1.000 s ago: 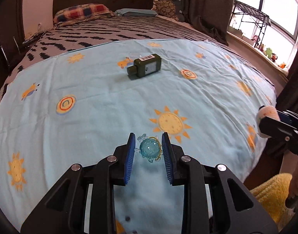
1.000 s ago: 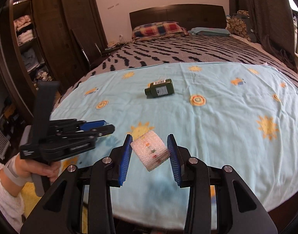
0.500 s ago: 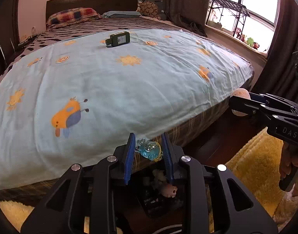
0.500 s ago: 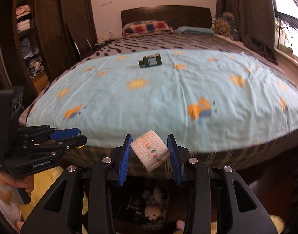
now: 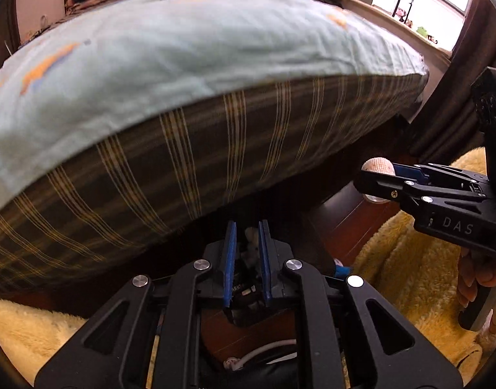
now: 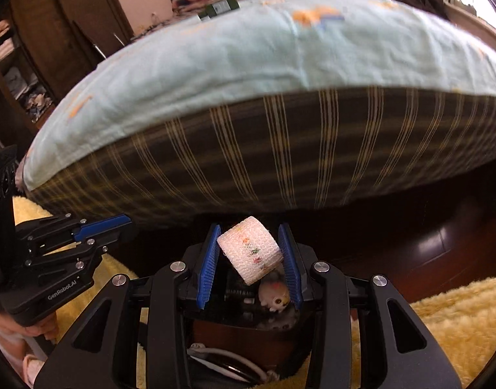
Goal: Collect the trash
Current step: 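Lower both tools to the bin and release teether and tape roll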
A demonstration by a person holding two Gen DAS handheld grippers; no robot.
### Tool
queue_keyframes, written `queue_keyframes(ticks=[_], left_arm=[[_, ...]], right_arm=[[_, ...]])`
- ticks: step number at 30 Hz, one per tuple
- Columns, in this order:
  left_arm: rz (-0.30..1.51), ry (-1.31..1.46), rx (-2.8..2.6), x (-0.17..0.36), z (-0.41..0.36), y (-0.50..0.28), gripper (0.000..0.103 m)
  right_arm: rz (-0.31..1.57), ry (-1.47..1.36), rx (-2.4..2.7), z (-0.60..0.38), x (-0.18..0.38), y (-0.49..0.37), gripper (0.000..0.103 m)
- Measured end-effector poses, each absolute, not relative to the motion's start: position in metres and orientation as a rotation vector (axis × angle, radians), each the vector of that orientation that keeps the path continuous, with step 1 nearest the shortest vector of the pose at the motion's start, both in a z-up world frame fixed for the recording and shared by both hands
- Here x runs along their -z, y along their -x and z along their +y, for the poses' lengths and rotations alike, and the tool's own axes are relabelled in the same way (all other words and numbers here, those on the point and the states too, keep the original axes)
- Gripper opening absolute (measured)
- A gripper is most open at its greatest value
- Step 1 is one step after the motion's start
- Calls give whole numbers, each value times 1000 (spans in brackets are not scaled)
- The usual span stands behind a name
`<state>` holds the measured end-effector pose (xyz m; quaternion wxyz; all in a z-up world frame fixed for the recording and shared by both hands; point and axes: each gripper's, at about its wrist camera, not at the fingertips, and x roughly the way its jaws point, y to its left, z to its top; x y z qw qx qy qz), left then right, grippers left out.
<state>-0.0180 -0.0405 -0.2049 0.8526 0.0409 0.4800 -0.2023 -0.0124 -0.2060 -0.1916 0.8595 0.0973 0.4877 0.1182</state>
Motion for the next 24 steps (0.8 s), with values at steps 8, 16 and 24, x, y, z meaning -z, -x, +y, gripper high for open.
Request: queue_keyframes(ticks=[8, 16, 24], left_arm=[[1103, -62, 394, 239, -35, 11, 13], [1114, -29, 343, 244, -21, 9, 36], [1043, -53, 288, 216, -12, 11, 61]], right_arm=[[1094, -221, -250, -196, 221, 3, 38], [1068, -254, -202, -202, 224, 7, 63], [1041, -285, -168, -223, 218, 6, 77]])
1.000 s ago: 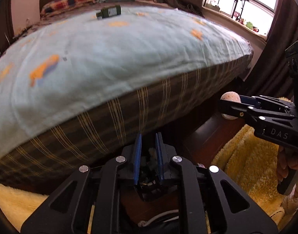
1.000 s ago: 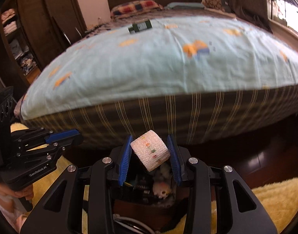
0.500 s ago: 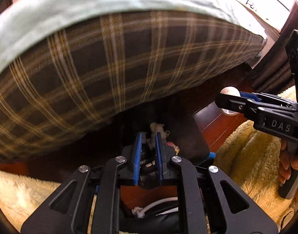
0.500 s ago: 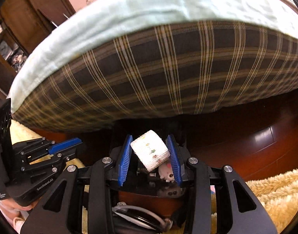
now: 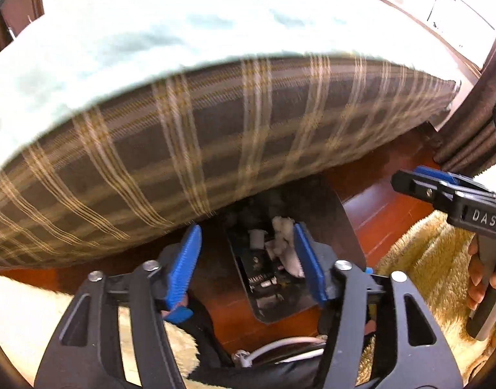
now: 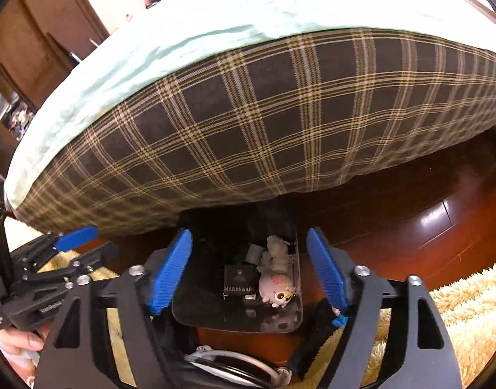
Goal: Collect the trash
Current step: 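Lower both tools to the bin and release teether and tape roll, then grasp the clear plastic box with the left tool while the right tool grasps the green bottle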
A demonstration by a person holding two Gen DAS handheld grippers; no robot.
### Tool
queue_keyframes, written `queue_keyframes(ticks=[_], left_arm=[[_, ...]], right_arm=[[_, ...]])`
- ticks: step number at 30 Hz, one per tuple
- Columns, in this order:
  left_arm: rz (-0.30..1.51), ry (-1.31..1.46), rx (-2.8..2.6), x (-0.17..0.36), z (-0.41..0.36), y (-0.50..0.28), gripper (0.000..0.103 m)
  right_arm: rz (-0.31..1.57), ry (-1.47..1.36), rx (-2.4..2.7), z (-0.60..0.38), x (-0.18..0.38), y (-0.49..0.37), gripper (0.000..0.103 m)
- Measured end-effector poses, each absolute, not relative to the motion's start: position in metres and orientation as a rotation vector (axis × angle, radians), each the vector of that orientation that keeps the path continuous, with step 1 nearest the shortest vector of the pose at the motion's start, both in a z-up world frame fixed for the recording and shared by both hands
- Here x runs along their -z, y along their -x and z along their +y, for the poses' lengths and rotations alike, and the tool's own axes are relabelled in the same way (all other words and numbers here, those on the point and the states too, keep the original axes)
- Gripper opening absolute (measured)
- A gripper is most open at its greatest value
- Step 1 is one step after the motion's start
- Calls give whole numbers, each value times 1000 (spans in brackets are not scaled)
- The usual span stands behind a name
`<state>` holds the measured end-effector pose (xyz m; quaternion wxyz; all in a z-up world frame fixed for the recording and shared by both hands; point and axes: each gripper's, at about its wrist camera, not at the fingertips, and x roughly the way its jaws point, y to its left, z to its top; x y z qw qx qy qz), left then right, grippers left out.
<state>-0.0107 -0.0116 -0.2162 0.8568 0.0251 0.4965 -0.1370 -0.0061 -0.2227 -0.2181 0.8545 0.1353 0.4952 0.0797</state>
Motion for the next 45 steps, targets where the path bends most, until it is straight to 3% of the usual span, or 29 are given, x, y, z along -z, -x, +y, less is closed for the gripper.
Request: queue_keyframes(ticks=[2, 9, 15, 32, 45], left_arm=[[1020, -51, 272, 207, -6, 8, 67], [961, -14, 238, 167, 16, -3, 79], [871, -21, 225, 121, 25, -12, 85], [726, -96, 230, 53, 13, -100, 90], [845, 2, 166, 83, 28, -217, 90]], right_arm=[[1032, -283, -159, -227, 215, 5, 86], [1012, -301, -162, -232, 189, 2, 87], [883, -231, -140, -236, 128, -6, 92], [736, -119, -187, -232, 40, -118, 93], [779, -54, -229, -179, 52, -256, 93]])
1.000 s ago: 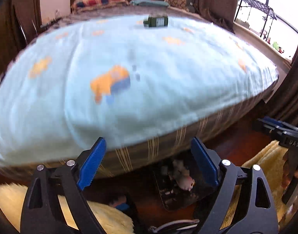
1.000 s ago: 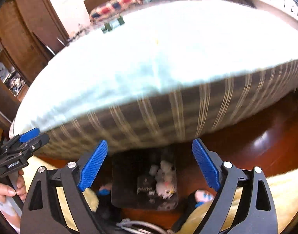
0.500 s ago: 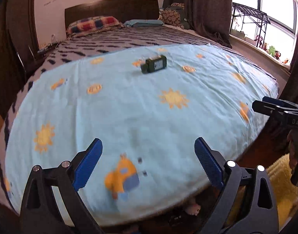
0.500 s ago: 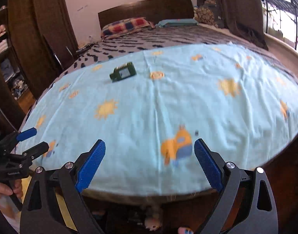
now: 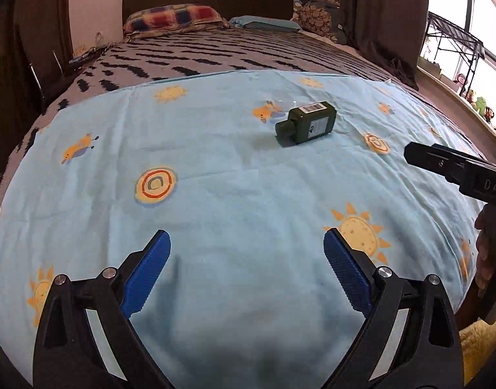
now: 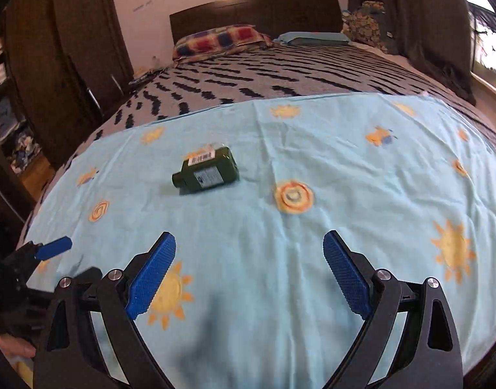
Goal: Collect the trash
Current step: 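Grasp the clear plastic box with the left tool while the right tool grasps the green bottle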
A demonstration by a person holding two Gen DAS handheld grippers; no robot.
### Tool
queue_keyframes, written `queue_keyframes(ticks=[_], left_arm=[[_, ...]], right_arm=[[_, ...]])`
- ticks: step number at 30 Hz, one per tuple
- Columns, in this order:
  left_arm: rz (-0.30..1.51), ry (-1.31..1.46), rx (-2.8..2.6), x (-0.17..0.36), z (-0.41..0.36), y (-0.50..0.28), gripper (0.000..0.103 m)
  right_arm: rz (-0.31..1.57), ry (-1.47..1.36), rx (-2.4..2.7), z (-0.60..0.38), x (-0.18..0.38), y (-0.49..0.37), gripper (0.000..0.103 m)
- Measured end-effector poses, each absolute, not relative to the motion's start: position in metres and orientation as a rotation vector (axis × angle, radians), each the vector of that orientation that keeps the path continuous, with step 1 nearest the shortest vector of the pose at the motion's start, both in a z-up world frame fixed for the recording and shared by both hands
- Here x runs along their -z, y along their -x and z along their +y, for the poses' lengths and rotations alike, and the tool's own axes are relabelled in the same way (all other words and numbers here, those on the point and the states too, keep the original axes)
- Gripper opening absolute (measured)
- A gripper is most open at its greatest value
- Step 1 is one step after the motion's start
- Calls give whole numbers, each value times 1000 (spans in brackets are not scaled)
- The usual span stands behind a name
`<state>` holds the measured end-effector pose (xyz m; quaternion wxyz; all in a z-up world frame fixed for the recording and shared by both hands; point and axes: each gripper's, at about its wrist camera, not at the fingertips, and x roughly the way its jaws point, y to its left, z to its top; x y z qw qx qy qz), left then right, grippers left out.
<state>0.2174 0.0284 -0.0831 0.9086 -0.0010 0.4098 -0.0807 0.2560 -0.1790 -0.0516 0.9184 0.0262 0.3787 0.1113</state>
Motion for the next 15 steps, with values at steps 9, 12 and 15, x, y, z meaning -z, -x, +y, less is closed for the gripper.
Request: queue_keyframes(ticks=[9, 12, 15], left_arm=[[910, 28, 130, 97, 50, -246, 90], [920, 11, 129, 98, 53, -252, 90], [924, -3, 136, 98, 55, -258, 90]], right_arm=[[849, 60, -194, -113, 66, -329, 97], [882, 107, -173, -96, 76, -345, 100], [903, 153, -137, -87, 84, -355, 100]])
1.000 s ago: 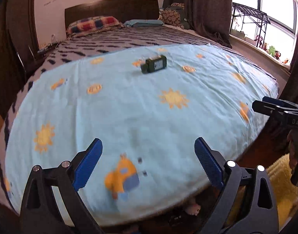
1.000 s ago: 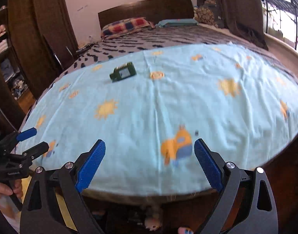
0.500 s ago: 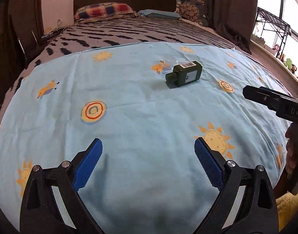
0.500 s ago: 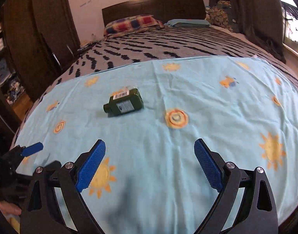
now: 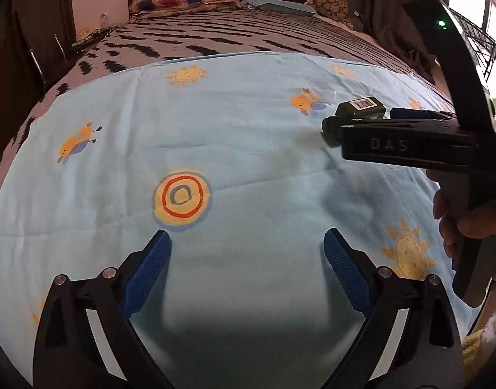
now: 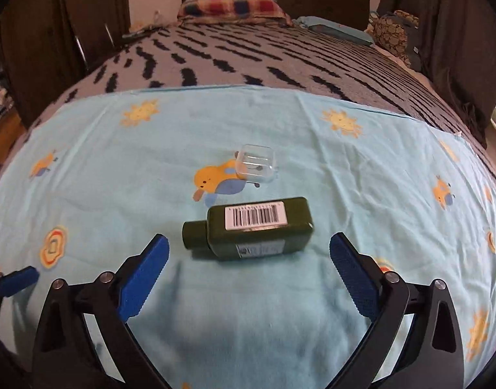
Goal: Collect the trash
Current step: 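Grasp the clear plastic box with the left tool while the right tool grasps the green bottle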
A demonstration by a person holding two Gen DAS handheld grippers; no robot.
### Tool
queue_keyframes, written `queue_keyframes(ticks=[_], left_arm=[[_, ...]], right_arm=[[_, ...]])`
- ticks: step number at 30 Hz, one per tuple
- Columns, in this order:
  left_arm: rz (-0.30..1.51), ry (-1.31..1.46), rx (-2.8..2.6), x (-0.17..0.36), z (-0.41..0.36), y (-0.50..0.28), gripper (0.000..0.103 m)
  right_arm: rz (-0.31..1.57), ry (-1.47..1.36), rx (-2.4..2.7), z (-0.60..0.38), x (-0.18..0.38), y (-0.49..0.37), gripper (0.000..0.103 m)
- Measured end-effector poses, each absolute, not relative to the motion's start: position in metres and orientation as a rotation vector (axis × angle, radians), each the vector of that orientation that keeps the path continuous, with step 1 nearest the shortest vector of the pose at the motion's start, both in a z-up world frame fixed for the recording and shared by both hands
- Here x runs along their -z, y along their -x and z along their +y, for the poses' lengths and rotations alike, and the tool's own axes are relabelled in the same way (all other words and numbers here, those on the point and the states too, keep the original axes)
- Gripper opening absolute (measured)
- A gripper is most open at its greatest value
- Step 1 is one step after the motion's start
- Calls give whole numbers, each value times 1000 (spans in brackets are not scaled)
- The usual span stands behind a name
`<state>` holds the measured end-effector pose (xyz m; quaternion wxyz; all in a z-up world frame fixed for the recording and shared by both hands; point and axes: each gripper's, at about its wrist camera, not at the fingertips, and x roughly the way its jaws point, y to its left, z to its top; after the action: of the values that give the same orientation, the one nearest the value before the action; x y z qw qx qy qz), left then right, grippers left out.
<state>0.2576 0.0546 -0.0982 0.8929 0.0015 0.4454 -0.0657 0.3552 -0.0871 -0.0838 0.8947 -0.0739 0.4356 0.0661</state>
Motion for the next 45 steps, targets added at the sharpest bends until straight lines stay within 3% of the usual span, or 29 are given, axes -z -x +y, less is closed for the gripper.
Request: queue_keyframes(ticks=[5, 7, 8, 31, 45], left_arm=[[924, -37, 143, 99, 54, -272, 91], [929, -40, 144, 99, 55, -279, 91], [932, -41, 145, 100, 54, -283, 91], [906, -59, 196, 102, -15, -386, 90], [904, -26, 218, 106, -58, -449, 60]], right_arm=[[938, 165, -124, -84, 94, -373, 99], [960, 141, -148, -86, 97, -379, 94], [971, 125, -161, -89, 99, -380, 86], [825, -49, -137, -181, 45, -396, 86], [798, -98, -94, -224, 33, -391, 86]])
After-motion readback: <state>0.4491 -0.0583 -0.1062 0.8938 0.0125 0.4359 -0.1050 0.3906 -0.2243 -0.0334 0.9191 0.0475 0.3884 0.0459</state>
